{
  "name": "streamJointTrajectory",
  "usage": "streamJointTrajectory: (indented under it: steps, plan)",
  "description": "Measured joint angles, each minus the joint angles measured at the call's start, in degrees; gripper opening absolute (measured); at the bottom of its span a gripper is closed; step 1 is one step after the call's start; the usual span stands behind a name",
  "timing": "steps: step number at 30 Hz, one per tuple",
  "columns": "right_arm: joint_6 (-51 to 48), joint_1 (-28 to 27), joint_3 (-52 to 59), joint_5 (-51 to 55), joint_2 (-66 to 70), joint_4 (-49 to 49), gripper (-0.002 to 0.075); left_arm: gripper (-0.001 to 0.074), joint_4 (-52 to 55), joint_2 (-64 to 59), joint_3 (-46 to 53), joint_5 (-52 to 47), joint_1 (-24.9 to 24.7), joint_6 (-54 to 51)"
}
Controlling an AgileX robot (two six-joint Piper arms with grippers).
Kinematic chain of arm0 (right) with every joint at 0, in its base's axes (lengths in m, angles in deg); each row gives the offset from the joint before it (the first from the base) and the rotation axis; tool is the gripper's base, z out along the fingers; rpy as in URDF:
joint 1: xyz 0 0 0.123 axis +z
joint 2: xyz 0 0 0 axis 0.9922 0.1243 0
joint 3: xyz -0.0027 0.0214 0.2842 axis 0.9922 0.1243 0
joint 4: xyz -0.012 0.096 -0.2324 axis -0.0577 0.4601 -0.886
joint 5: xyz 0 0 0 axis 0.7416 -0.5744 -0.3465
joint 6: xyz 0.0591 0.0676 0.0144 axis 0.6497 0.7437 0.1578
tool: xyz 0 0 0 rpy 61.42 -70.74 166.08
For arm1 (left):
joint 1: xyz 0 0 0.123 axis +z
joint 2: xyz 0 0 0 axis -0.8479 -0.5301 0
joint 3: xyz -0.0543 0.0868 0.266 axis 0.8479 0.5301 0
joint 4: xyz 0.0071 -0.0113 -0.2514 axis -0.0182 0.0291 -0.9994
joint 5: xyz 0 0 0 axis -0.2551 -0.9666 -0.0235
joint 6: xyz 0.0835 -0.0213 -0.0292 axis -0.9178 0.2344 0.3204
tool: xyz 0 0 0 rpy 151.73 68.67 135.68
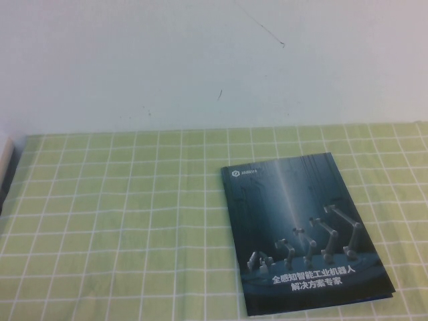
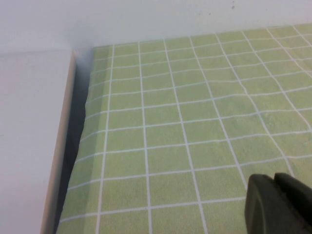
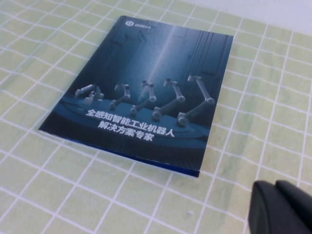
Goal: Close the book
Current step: 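Close the open booklet and leave it lying on the table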
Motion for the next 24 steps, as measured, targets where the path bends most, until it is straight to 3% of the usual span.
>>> streamJointTrajectory:
  steps: [5,11,18,24]
  plan:
    - [-0.54,-1.63,2.17,-4.06,-1.85,-4.99,-0.0003,-0.0002,0.07,0.0,0.0,0.0,0.0,0.0]
    - [-1.15,-11.35,12.11,-19.63,-7.86,-8.11,-0.0003,-0.0002,0.13,0.0,0.0,0.0,0.0,-1.01]
    - [-5.62,-19.0,22.57,-21.7,-11.52,-5.97,-0.0003,-0.0002,0.13,0.0,0.0,0.0,0.0,-1.15]
    - [-6.16,-19.88,22.84,-21.51,-11.52,-5.05,-0.0003,-0.0002,0.2,0.12,0.0,0.0,0.0,-1.15]
